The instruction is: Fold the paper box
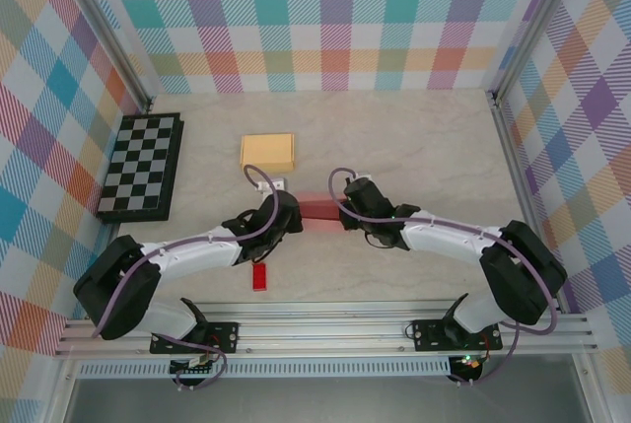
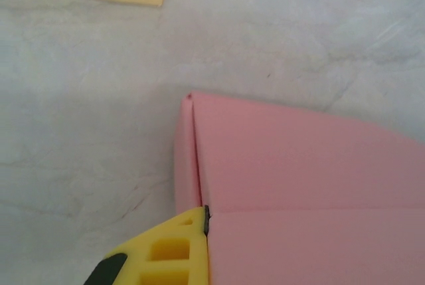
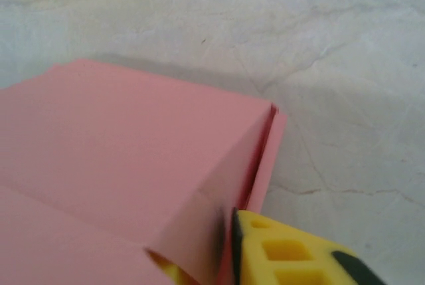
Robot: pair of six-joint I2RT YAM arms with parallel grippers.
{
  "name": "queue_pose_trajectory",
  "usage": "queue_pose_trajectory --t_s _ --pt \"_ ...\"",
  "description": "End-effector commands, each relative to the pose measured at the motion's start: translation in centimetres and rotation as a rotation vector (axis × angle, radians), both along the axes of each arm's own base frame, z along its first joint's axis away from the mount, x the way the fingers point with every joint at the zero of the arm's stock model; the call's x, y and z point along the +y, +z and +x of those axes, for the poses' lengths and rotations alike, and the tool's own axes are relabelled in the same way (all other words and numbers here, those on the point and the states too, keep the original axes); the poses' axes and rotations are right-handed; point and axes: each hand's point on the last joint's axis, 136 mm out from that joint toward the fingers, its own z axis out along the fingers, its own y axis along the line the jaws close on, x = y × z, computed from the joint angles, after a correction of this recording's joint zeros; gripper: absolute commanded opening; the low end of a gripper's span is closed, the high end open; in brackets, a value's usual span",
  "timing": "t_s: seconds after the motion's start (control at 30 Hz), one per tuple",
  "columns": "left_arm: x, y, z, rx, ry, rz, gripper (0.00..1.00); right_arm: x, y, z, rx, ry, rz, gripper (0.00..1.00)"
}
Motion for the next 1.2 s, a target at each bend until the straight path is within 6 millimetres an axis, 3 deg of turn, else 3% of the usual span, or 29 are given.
queue_pose_trajectory --t_s 0.0,0.2,0.33,0.47,0.57,0.73,0.9,1.07,1.17 --pt "3.5 -3.5 -2.5 0.110 0.039 0.149 0.00 -0.9 -0.2 -1.6 0.067 -0.011 0.022 0.33" --pt "4.1 -3.7 -3.0 0.115 0.045 0.171 0.00 -0.9 1.9 -3.3 0.068 0.060 0.055 0.47" --pt "4.2 -3.7 -3.0 0.114 0.045 0.179 0.00 -1.1 4.5 -4.2 0.053 0.101 0.071 0.52" --pt "3.9 -3.6 -2.9 0.109 0.037 0.174 0.00 0.3 6.9 -3.3 0.030 0.150 0.076 0.54" --pt "3.6 -3.8 -2.9 0.115 0.021 0.173 0.00 2.1 7.2 -1.5 0.022 0.180 0.044 0.54" --pt "3.1 -3.8 -2.8 0.118 -0.011 0.178 0.00 4.6 4.5 1.7 0.055 0.196 -0.047 0.55" --pt "2.6 -4.2 -2.8 0.139 -0.049 0.203 0.01 4.9 1.2 2.9 0.096 0.184 -0.107 0.56" --pt "2.2 -4.1 -3.0 0.158 -0.078 0.212 0.14 3.4 -1.6 2.5 0.130 0.158 -0.181 0.56" --pt "1.6 -2.5 -3.1 0.155 -0.100 0.172 0.28 2.4 -2.7 2.1 0.145 0.137 -0.206 0.56"
